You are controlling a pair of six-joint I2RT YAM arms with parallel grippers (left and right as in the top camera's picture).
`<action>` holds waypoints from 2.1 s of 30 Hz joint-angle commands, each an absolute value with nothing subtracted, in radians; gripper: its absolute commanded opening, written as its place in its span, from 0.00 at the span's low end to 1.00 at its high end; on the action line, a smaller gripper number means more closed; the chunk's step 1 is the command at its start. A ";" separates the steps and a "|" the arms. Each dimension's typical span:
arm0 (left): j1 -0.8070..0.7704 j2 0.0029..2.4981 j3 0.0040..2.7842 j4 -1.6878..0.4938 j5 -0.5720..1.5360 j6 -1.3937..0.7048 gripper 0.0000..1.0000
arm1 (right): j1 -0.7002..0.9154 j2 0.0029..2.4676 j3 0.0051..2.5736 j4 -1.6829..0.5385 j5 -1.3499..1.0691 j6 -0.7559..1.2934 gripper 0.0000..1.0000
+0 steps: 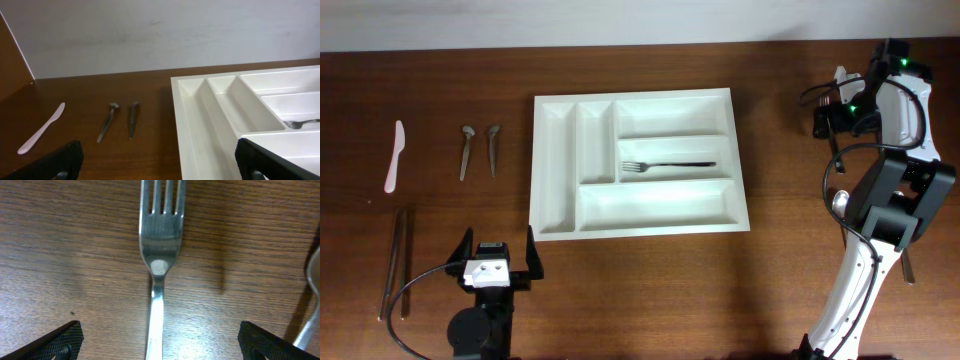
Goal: Pack container
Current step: 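Align the right gripper over the middle silver fork and descend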
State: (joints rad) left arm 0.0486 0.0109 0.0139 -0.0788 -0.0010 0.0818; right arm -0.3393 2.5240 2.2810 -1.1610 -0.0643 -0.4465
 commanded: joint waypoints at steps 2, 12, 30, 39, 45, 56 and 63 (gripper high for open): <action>0.055 0.006 0.009 -0.082 0.000 0.072 0.99 | -0.334 2.528 2.263 -1.142 -0.024 -0.439 1.00; 0.055 0.006 0.009 -0.082 0.000 0.072 0.99 | -0.334 2.532 2.243 -1.116 -0.022 -0.408 0.99; 0.055 0.006 0.009 -0.082 0.000 0.072 0.99 | -0.333 2.576 2.241 -1.106 -0.014 -0.406 0.98; 0.055 0.006 0.009 -0.082 0.000 0.072 0.99 | -0.333 2.576 2.241 -1.095 -0.014 -0.406 0.78; 0.055 0.006 0.009 -0.082 0.000 0.072 0.99 | -0.333 2.576 2.241 -1.082 -0.014 -0.405 0.57; 0.055 0.006 0.009 -0.082 0.000 0.072 0.99 | -0.332 2.576 2.241 -1.057 -0.022 -0.405 0.33; 0.055 0.006 0.009 -0.082 0.000 0.072 0.99 | -0.327 2.576 2.241 -1.058 -0.048 -0.406 0.34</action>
State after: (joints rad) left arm 0.0486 0.0109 0.0139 -0.0788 -0.0010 0.0818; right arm -0.3386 2.5538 2.2509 -1.0607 -0.0341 -0.4076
